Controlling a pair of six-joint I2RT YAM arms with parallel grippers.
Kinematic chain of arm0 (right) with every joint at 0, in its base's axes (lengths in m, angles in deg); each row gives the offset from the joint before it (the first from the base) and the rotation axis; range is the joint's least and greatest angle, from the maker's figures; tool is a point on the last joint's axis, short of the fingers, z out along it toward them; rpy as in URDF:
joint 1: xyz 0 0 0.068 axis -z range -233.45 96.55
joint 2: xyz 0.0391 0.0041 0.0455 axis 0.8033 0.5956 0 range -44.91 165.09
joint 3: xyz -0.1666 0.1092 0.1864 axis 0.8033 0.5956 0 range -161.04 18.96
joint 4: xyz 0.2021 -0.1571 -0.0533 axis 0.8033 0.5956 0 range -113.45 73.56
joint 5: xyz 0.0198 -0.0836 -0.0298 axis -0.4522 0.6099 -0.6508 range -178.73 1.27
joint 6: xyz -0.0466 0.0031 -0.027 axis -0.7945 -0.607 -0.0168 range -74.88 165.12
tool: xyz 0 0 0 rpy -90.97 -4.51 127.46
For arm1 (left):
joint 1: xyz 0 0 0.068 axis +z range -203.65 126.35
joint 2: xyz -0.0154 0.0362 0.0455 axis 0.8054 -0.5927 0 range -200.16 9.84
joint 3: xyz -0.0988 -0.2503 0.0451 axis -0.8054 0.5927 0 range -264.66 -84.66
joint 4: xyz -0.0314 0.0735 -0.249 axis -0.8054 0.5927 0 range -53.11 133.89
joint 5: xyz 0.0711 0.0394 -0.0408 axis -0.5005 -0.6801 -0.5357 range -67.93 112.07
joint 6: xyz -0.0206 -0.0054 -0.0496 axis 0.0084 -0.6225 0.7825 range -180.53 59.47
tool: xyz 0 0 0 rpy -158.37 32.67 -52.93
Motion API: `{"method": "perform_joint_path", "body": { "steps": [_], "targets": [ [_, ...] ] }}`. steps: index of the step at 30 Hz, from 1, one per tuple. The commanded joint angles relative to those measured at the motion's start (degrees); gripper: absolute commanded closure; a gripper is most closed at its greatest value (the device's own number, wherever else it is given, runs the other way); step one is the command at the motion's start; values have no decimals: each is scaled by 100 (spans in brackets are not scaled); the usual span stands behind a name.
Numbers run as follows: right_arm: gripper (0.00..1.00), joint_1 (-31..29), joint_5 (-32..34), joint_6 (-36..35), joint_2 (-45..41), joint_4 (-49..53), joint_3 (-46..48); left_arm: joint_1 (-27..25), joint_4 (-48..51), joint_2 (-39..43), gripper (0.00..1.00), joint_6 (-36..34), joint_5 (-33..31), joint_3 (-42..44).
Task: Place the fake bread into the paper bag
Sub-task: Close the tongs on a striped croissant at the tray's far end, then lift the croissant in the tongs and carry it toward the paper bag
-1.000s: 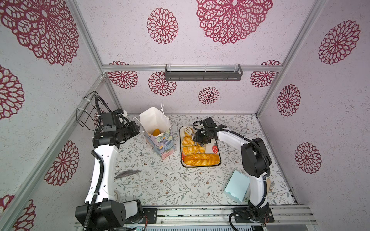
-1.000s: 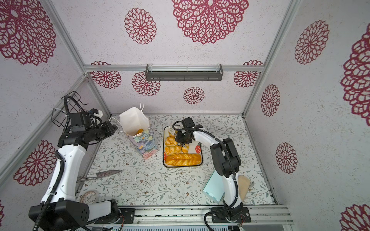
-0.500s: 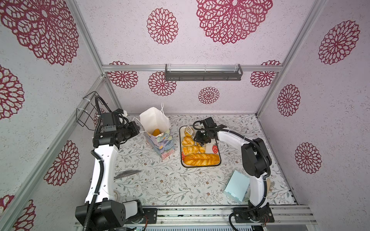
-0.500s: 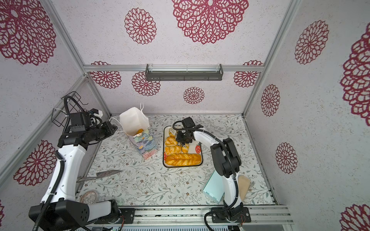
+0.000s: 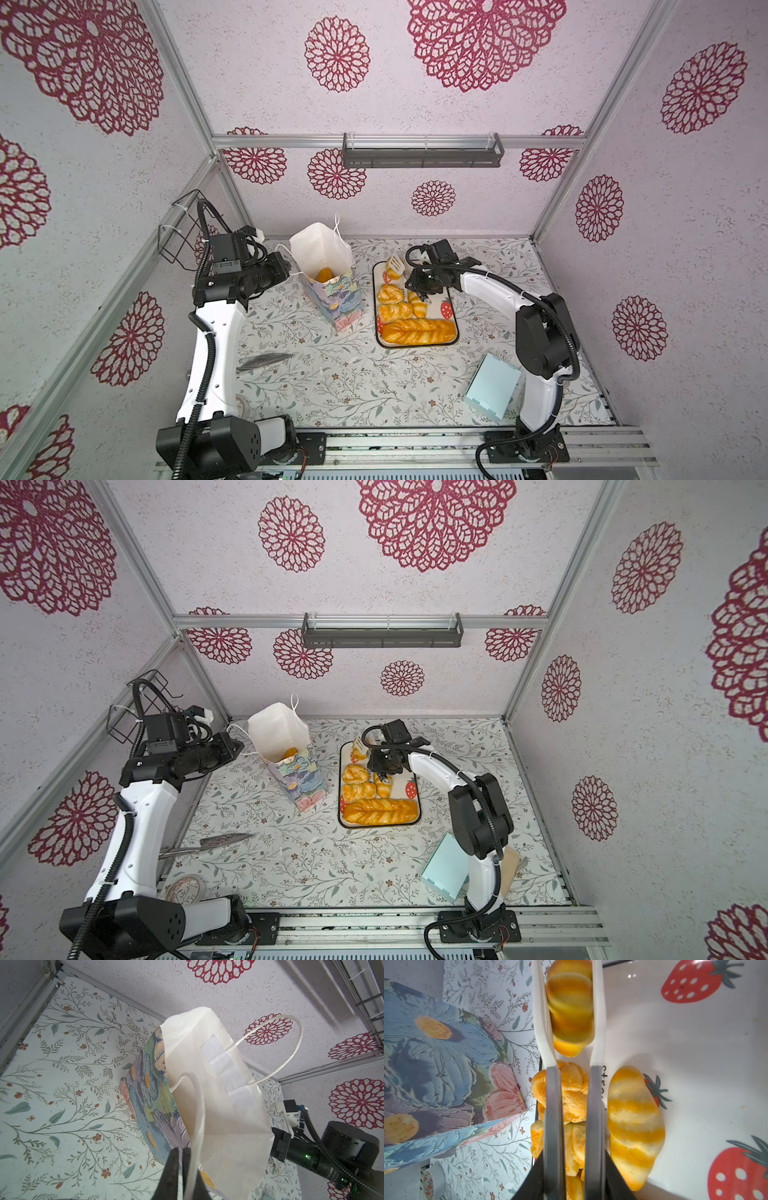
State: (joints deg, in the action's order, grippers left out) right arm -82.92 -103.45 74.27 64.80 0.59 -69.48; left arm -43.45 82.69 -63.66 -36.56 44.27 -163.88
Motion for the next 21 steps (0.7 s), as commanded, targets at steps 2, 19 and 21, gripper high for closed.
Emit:
{"method": "perform_joint_path", "body": {
  "steps": [2,19,21],
  "targets": [
    [65,47,31,10,-616,-174,50,25,33,81,90,-41,63,-41],
    [64,21,-517,35,-1655,-700,677,5,-17,19,90,46,224,-164],
    [64,12,-572,37,-1745,-749,719,6,-122,36,90,74,396,-118]
  ]
}}
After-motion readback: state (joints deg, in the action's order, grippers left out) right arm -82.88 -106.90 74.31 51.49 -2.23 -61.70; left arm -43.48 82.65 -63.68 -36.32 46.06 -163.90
